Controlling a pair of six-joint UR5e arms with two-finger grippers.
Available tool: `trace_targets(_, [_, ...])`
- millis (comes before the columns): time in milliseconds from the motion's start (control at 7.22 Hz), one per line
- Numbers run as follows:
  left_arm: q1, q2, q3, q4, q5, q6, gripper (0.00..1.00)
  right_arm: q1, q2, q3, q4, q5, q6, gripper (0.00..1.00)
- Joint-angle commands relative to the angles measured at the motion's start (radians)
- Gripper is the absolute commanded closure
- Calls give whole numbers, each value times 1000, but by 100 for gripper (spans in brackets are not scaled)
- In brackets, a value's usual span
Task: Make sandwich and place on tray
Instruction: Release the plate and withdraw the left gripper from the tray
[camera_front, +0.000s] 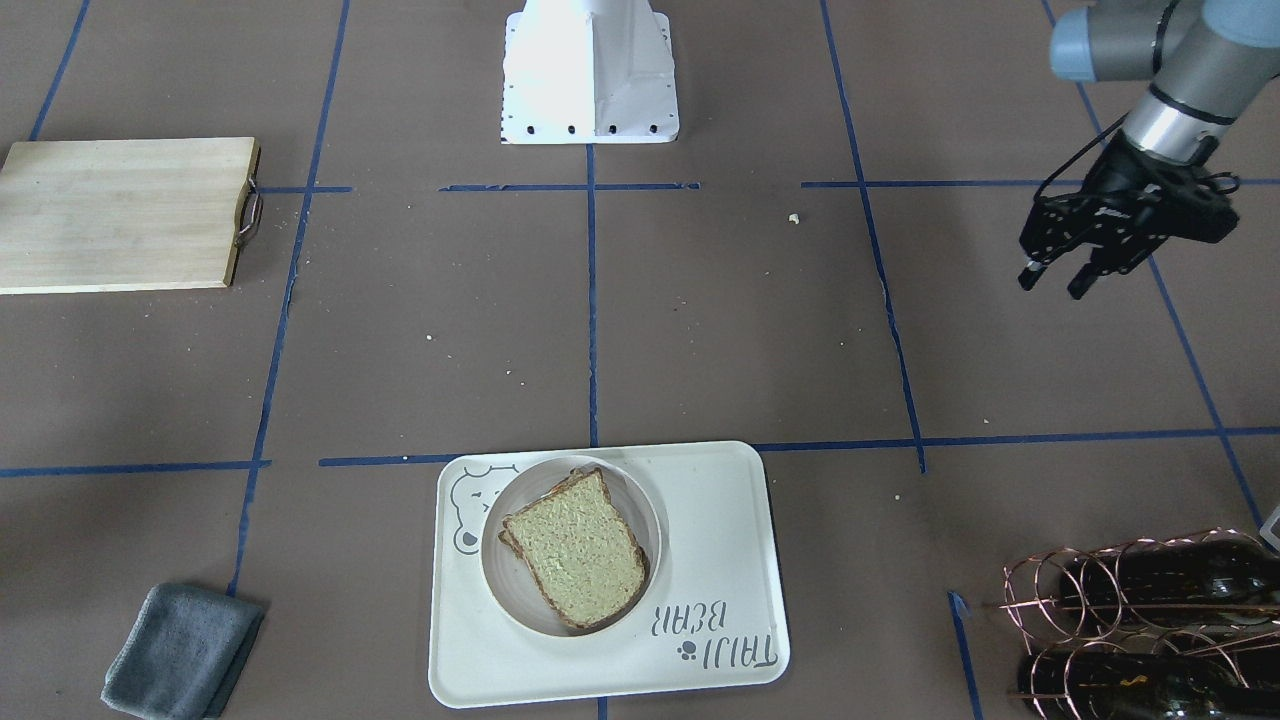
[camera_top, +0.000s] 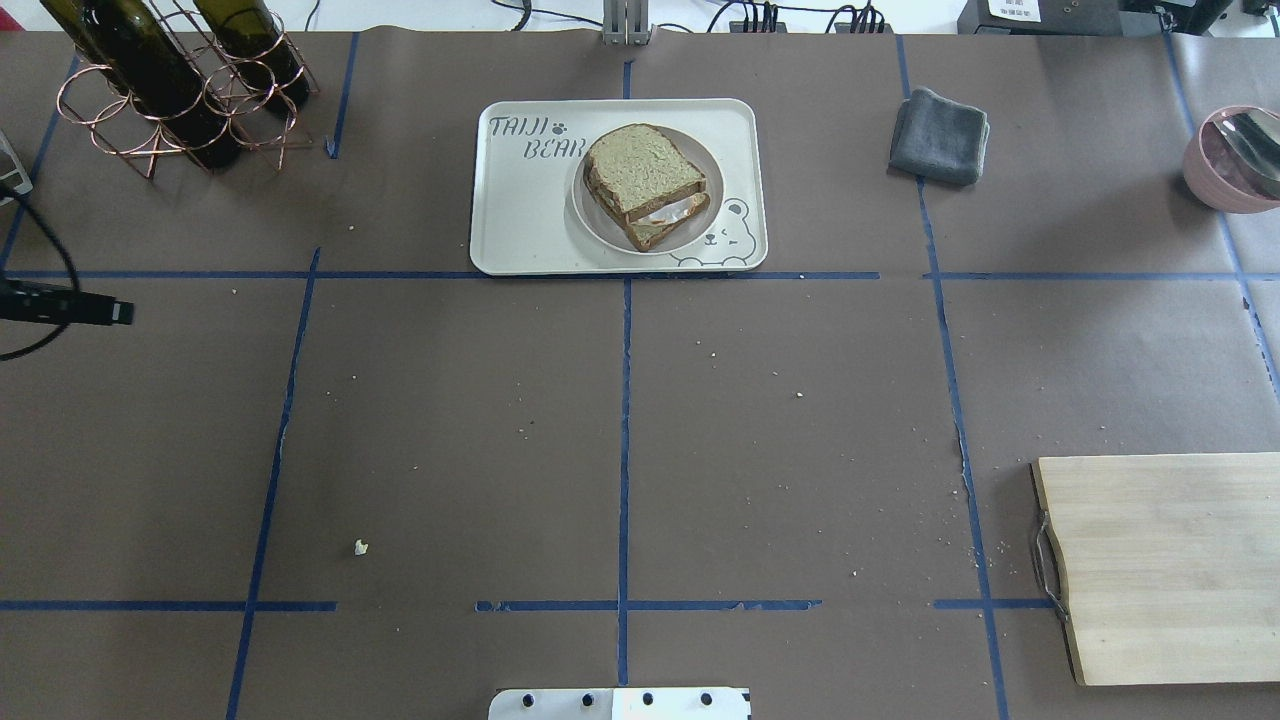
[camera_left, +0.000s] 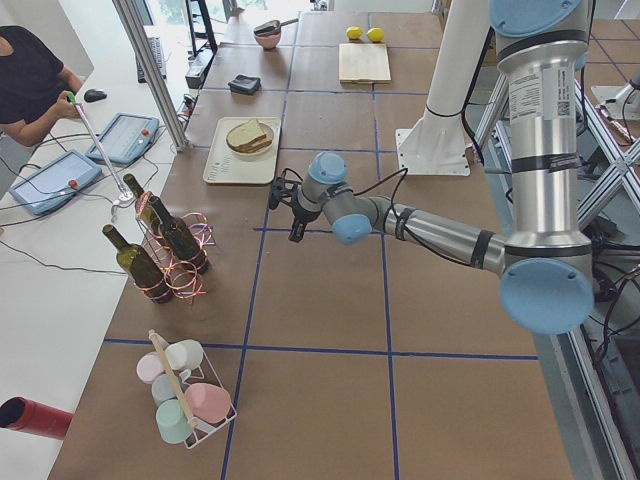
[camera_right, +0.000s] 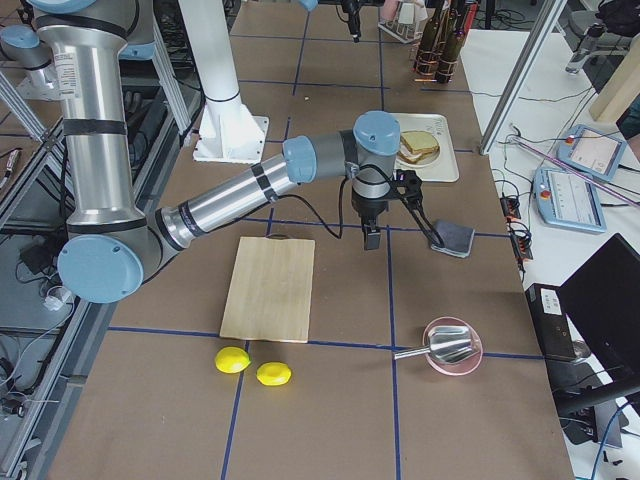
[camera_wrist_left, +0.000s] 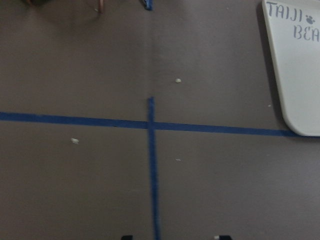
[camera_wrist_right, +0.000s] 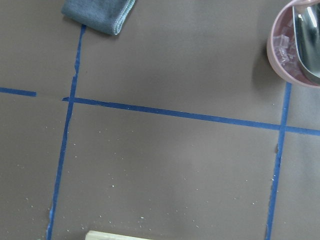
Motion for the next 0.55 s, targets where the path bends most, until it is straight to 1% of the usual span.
trace_targets(0, [-299, 115, 27, 52, -234, 448, 35, 30, 6, 1, -82, -1, -91, 0])
trace_targets(138, [-377, 117, 32, 201, -249, 606, 35, 20, 4, -5, -83, -7, -93, 0])
trace_targets(277, [-447, 106, 29, 422, -249, 792, 35, 18, -6, -7, -83, -11, -106, 0])
trace_targets(415, [-513, 77, 13, 665, -249, 875, 35, 18, -25, -1, -88, -12, -108, 0])
